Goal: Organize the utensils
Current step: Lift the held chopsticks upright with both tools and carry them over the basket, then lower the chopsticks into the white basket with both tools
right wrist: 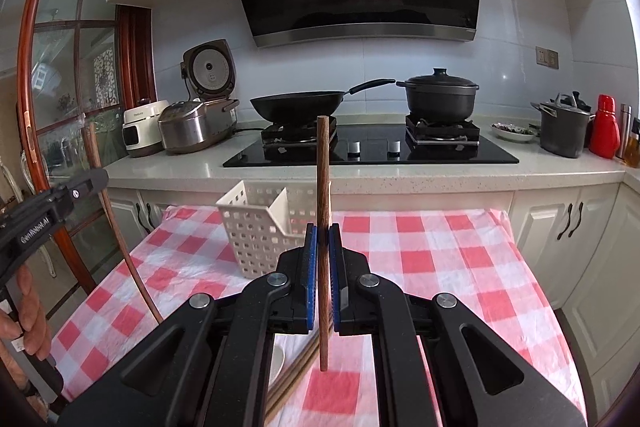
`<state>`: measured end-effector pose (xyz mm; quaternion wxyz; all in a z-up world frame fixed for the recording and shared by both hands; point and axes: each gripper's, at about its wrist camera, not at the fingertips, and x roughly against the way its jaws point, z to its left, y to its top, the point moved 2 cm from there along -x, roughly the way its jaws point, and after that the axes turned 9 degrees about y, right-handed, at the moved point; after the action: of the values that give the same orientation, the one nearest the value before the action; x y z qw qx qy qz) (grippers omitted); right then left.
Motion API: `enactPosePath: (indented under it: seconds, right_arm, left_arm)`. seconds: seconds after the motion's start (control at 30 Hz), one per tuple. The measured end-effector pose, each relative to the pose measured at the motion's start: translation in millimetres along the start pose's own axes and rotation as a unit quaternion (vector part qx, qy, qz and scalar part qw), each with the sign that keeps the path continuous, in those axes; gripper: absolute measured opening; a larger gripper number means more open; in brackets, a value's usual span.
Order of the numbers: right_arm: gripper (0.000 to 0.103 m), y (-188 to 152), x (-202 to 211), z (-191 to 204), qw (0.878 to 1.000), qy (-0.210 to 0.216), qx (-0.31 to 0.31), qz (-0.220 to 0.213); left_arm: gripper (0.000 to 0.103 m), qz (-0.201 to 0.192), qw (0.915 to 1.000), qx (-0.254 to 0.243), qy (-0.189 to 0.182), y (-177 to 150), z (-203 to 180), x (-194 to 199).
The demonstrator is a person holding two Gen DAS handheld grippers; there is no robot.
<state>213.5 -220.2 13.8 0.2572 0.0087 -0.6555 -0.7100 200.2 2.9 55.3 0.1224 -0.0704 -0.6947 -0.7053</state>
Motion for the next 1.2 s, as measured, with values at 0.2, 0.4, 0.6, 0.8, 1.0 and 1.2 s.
enactPosePath:
  seconds: [0.2, 0.4, 0.6, 0.8, 1.0, 1.2]
  right_arm:
    - [0.006, 45.5, -43.4, -7.5, 1.000, 0.004, -0.015, -0.006]
    - [0.006, 97.4, -75.4, -7.0, 0.999, 0.007, -0.014, -0.028]
    - [0.006, 125.6, -107.1, -4.9, 0.999, 0.014, -0.008, -0.038]
    - [0.006, 117.8, -146.8, -5.6, 0.999, 0.032, -0.014, 0.009]
    - [0.007, 88.5, -179.9, 1.1, 0.997, 0.042, 0.001, 0.067]
    - [0.011, 65.1, -198.1, 1.8, 0.994, 0.038, -0.002, 0.104]
  left_arm:
    - [0.006, -0.020, 0.9996, 0.021, -0.002, 60.4, -5.6, -39.8]
    - [0.006, -0.051, 0.9979, 0.040, 0.005, 122.5, -8.4, -72.6]
    - [0.006, -0.061, 0.9966, 0.053, 0.015, 153.8, -14.9, -113.2]
    - [0.006, -0.014, 0.9979, 0.061, 0.015, 133.6, -19.8, -165.6]
    - [0.006, 0.048, 0.9967, 0.064, 0.012, 86.9, -14.3, -201.3]
    - [0.007, 0.069, 0.9963, 0.048, 0.019, 57.6, -15.5, -212.6]
